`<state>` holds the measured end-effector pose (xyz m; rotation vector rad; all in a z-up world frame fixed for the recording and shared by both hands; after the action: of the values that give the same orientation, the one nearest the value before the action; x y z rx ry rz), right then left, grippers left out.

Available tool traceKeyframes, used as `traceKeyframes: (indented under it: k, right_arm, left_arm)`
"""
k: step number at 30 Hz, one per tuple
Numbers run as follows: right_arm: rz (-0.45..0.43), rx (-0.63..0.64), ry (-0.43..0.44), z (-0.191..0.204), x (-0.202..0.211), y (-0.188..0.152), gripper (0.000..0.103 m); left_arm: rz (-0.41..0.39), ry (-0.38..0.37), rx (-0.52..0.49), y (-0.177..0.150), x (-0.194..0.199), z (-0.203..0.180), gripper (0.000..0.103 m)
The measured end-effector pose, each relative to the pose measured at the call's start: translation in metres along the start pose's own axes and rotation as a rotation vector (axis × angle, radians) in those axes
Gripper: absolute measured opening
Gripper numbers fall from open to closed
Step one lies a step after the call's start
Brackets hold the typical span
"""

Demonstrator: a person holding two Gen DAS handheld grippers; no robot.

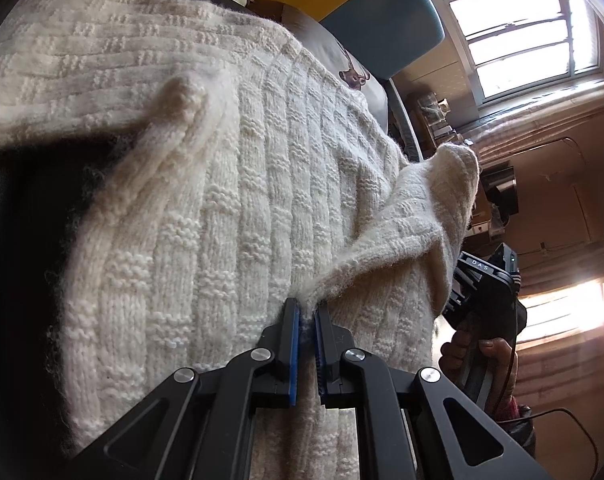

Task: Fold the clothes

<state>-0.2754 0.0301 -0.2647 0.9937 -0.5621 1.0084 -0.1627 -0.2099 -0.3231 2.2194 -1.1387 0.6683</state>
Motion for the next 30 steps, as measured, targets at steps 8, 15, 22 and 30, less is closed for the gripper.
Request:
traceKeyframes:
  k: [8,15,22,30]
  right_arm:
    - [-0.13,0.193,-0.186,-0.007,0.072,0.028,0.005]
    - [-0.192,0.155,-0.364,-0.085,0.131,0.042,0.005]
    - [-0.196,-0.019,-0.435,-0.191,0.18,0.027,0.005]
    - [-0.216,-0.158,-0.426,-0.255,0.211,-0.008,0.005]
  left_arm:
    - [-0.002,0.015,-0.002,-0.003,0.001,-0.001,0.009]
    - [0.001,0.03,-0.005,-0.006,0.002,-0.003,0.009]
    - [0.01,0.062,-0.025,-0.002,0.002,-0.006,0.009]
    - [0.032,0.142,-0.079,0.001,-0.001,-0.021,0.019]
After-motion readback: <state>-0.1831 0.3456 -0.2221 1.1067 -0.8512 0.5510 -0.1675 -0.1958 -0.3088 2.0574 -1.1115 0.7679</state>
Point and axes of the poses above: each gripper's, at about its wrist camera, not at the fingertips, and x roughly against the way its jaws point, z to its left, y to its top, the point moved 8 cm from there along -x, roughly the way its jaws point
